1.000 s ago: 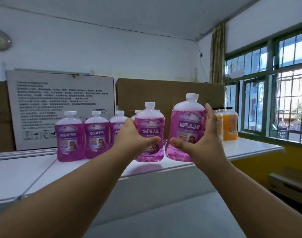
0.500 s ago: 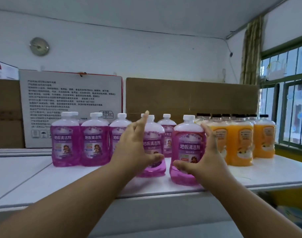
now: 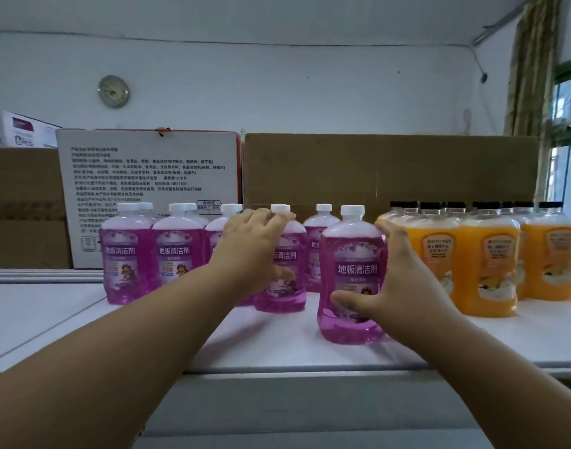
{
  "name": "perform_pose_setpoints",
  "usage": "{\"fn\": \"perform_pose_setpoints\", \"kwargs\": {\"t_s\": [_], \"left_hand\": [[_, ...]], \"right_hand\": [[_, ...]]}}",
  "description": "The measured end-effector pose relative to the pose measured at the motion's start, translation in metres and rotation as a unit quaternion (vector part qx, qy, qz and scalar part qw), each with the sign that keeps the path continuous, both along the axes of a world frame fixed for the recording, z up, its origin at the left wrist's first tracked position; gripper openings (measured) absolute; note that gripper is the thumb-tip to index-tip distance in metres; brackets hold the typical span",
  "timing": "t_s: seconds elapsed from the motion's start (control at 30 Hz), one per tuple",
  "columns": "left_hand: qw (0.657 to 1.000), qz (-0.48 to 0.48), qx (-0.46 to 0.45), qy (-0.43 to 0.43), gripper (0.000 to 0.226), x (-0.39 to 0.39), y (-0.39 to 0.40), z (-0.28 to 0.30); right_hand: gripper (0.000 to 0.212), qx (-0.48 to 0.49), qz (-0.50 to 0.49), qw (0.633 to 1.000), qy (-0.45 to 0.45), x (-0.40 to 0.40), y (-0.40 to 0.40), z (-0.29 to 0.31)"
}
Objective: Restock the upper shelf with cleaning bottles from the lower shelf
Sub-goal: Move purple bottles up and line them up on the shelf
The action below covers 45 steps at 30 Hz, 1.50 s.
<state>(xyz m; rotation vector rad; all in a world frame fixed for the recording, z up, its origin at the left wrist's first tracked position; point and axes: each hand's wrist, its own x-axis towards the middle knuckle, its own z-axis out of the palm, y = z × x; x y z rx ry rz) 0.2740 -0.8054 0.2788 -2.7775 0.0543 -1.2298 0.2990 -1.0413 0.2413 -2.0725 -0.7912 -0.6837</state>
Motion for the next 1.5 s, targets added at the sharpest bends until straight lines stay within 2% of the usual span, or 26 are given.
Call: {"fn": "perform_pose_setpoints", "kwargs": {"t_s": [0.2, 0.37, 0.63, 0.7, 0.8, 0.87, 0.93, 1.0, 1.07, 1.23, 1.5], "left_hand": [[1.000, 0.006, 0.011, -0.015, 0.102, 0.013, 0.004, -0.004], [0.999, 0.034, 0.020, -0.007, 0.104, 0.019, 0.004, -0.005], [0.998, 0.059, 0.027, 0.001, 0.107, 0.011, -0.004, -0.006], [0.997, 0.070, 0.020, -0.018, 0.101, 0.000, -0.008, -0.007], [0.998, 0.014, -0.008, -0.062, 0.071, -0.021, -0.017, -0.014], [0.997, -0.034, -0.067, 0.015, 0.056, -0.035, -0.024, -0.025], [0.981, -0.036, -0.116, 0.149, 0.056, -0.044, -0.029, -0.042], [0.961, -0.025, -0.138, 0.238, 0.062, -0.046, -0.029, -0.055], [0.955, -0.015, -0.144, 0.260, 0.063, -0.046, -0.029, -0.060], [0.954, 0.014, -0.094, 0.286, 0.061, -0.047, -0.033, -0.061], [0.951, 0.021, -0.093, 0.294, 0.059, -0.048, -0.034, -0.059]], "right_hand": [[0.115, -0.016, -0.025, 0.999, -0.021, 0.004, 0.003, -0.001], [0.119, -0.048, -0.005, 0.999, -0.018, 0.007, -0.005, -0.001], [0.113, -0.080, -0.022, 0.996, -0.014, 0.015, 0.004, 0.008], [0.112, -0.094, -0.034, 0.995, -0.016, 0.018, 0.009, 0.011], [0.111, -0.118, -0.058, 0.991, -0.015, 0.027, 0.017, 0.017], [0.108, -0.128, -0.068, 0.989, -0.009, 0.035, 0.021, 0.023], [0.105, -0.135, -0.079, 0.988, -0.002, 0.042, 0.025, 0.027], [0.106, -0.144, -0.098, 0.985, 0.004, 0.049, 0.030, 0.029], [0.109, -0.143, -0.110, 0.984, 0.006, 0.055, 0.035, 0.028], [0.107, -0.129, -0.117, 0.985, -0.012, 0.065, 0.044, 0.020], [0.111, -0.121, -0.118, 0.986, -0.008, 0.065, 0.042, 0.013]]}}
